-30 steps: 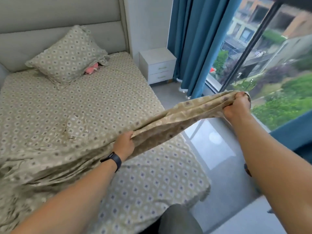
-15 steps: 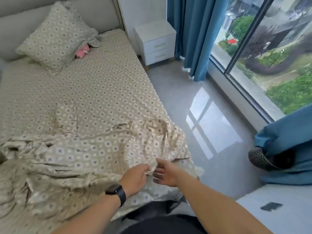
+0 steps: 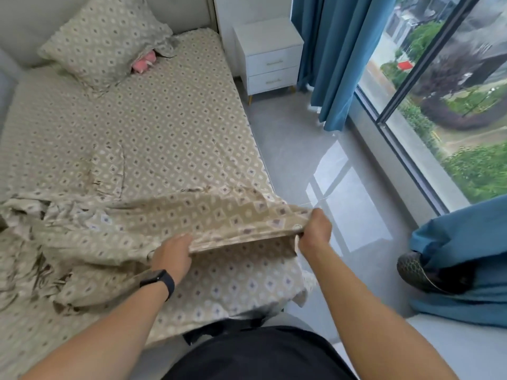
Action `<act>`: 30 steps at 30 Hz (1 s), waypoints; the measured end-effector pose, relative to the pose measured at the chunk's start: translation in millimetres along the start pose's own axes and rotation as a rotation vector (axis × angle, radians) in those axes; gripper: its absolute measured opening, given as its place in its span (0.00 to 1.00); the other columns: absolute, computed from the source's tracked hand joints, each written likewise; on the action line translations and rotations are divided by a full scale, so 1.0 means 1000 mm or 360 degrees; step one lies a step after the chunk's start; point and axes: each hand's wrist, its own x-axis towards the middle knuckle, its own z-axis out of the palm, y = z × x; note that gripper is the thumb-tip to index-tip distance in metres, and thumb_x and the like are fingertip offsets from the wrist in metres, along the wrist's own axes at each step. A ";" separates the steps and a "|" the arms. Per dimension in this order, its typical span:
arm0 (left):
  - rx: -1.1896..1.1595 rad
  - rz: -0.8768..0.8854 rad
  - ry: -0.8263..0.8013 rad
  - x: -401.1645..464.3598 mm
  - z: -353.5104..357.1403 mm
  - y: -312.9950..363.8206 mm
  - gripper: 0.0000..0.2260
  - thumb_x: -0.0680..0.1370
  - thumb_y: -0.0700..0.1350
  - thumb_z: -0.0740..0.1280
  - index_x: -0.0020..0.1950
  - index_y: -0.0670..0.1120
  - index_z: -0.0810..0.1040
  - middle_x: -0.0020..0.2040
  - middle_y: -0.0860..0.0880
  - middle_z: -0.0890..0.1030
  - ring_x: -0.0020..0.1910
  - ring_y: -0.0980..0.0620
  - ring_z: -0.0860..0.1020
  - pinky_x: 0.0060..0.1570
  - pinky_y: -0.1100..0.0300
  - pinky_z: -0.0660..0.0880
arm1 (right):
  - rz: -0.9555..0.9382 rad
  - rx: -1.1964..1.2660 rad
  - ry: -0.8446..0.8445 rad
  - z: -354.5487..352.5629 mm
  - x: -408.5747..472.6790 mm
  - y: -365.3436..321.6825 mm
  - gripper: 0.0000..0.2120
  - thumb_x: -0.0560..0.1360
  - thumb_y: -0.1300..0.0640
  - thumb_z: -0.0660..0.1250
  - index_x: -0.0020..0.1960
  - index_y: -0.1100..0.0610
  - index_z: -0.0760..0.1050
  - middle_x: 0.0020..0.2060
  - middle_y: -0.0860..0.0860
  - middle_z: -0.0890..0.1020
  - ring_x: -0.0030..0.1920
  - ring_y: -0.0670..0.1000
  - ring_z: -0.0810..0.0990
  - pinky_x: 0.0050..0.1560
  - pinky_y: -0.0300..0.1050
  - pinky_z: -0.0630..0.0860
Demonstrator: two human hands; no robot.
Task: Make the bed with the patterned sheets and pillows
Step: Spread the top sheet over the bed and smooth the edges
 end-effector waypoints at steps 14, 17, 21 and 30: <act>-0.0435 -0.0096 0.0281 -0.004 -0.047 -0.010 0.22 0.74 0.35 0.65 0.65 0.50 0.82 0.54 0.43 0.85 0.50 0.40 0.81 0.43 0.54 0.79 | -0.0564 0.0350 0.0371 -0.021 -0.024 -0.078 0.08 0.76 0.58 0.59 0.39 0.57 0.71 0.34 0.50 0.75 0.31 0.50 0.76 0.30 0.40 0.75; -0.0538 -0.0033 0.0001 -0.011 -0.035 -0.028 0.27 0.74 0.35 0.63 0.72 0.49 0.76 0.65 0.43 0.81 0.57 0.41 0.80 0.50 0.52 0.80 | -0.0236 0.0271 0.0465 -0.028 -0.018 -0.038 0.06 0.72 0.55 0.63 0.42 0.56 0.77 0.43 0.53 0.83 0.37 0.55 0.82 0.34 0.45 0.78; -0.0569 0.0056 -0.0179 -0.030 -0.012 -0.042 0.27 0.75 0.35 0.63 0.74 0.46 0.73 0.70 0.43 0.77 0.61 0.42 0.78 0.53 0.54 0.78 | 0.0300 0.0092 0.0267 -0.030 -0.025 0.035 0.07 0.78 0.52 0.67 0.51 0.55 0.74 0.44 0.53 0.80 0.36 0.50 0.78 0.30 0.40 0.74; -0.0295 0.0372 -0.0277 -0.055 0.024 -0.054 0.23 0.77 0.39 0.61 0.72 0.49 0.74 0.66 0.48 0.79 0.62 0.45 0.77 0.56 0.53 0.76 | 0.0953 -0.0545 -0.0595 0.040 -0.093 0.177 0.12 0.81 0.52 0.65 0.41 0.55 0.70 0.28 0.49 0.67 0.28 0.47 0.63 0.28 0.40 0.62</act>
